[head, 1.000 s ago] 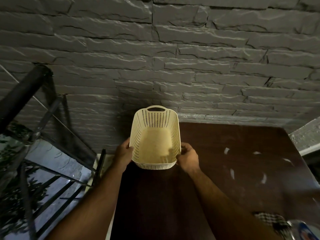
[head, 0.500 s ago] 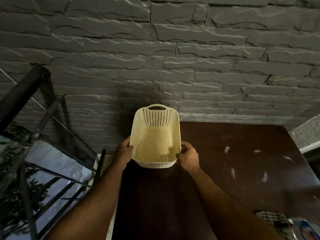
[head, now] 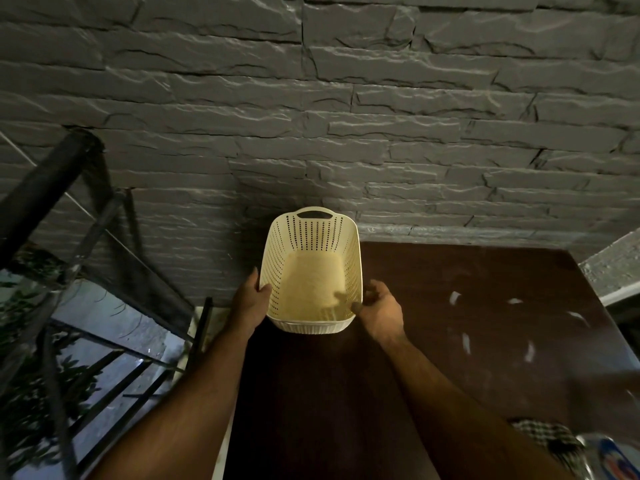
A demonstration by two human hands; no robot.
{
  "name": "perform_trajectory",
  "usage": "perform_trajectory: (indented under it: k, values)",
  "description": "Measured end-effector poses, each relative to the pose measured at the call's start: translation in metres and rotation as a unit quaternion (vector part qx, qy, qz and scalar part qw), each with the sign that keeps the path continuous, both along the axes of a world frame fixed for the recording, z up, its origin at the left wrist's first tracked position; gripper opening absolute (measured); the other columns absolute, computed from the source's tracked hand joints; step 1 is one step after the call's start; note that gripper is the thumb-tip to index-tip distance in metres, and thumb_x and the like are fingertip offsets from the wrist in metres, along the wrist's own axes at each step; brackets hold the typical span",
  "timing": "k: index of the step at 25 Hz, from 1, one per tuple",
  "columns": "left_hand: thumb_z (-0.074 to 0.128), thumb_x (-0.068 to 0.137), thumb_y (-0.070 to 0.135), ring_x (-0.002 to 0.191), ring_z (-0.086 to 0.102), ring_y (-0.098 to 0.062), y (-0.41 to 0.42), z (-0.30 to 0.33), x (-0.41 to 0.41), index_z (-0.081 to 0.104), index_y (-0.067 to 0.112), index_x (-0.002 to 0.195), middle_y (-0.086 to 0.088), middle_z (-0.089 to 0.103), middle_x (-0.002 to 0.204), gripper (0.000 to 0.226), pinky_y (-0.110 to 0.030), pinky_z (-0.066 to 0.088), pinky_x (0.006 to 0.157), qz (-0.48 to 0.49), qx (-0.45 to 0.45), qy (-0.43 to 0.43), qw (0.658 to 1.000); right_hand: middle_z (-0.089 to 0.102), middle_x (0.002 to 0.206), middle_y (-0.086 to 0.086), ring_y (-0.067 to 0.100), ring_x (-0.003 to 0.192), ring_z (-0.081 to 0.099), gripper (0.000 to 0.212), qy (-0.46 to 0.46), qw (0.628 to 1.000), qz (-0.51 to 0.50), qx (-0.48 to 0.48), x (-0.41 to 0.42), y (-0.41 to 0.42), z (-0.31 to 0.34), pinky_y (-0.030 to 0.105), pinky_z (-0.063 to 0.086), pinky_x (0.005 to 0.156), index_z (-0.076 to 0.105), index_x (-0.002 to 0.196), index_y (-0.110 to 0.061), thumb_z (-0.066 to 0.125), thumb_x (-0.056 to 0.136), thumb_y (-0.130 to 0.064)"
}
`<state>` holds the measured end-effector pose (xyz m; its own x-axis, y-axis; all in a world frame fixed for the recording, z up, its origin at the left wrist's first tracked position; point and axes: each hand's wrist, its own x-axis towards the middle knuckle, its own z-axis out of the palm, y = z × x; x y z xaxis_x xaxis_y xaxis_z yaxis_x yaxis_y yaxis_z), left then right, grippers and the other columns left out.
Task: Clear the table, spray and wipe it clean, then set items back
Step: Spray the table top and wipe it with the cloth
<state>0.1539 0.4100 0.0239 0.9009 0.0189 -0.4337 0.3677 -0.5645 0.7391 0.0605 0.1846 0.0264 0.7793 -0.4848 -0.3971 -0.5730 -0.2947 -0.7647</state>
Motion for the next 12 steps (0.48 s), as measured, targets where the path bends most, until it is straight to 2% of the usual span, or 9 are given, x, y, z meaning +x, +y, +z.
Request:
perform_trajectory:
  k: [2,4,8,12]
  values:
    - [0.048,0.099,0.025,0.126,0.05,-0.03,-0.005,0.004,-0.004,0.024,0.024,0.152,-0.011,0.048,0.143,0.058,-0.043,0.045,0.097,-0.007,0.043,-0.035,0.998,0.057,0.138,0.003,0.021,0.121,0.058,0.078,-0.004,1.0,0.004,-0.018,-0.003,-0.003,0.007,0.032,0.047,0.096,0.04,0.145,-0.02,0.078,0.079,-0.033]
    - [0.049,0.099,0.026,0.13,0.047,-0.031,-0.013,0.009,-0.01,0.029,0.022,0.15,-0.011,0.046,0.145,0.056,-0.044,0.043,0.101,-0.016,0.071,-0.075,0.995,0.054,0.143,0.003,0.021,0.126,0.055,0.079,-0.011,0.999,0.012,-0.033,-0.006,-0.006,0.011,0.036,0.046,0.101,0.039,0.146,-0.022,0.078,0.079,-0.033]
    - [0.056,0.094,0.024,0.139,0.032,-0.031,-0.034,0.016,-0.021,0.045,0.015,0.141,-0.013,0.038,0.151,0.049,-0.048,0.033,0.111,-0.043,0.136,-0.196,0.97,0.054,0.142,0.003,0.02,0.125,0.055,0.078,-0.018,0.997,0.029,-0.07,-0.016,-0.016,0.018,0.037,0.046,0.104,0.039,0.146,-0.024,0.078,0.079,-0.033]
    - [0.06,0.089,0.017,0.13,0.046,-0.028,-0.072,0.027,-0.051,0.059,0.01,0.128,-0.012,0.054,0.138,0.04,-0.044,0.039,0.107,-0.08,0.1,-0.259,0.957,0.058,0.137,0.004,0.019,0.119,0.059,0.068,-0.035,0.991,0.059,-0.113,-0.043,-0.042,0.035,0.032,0.047,0.1,0.047,0.14,-0.022,0.076,0.08,-0.031]
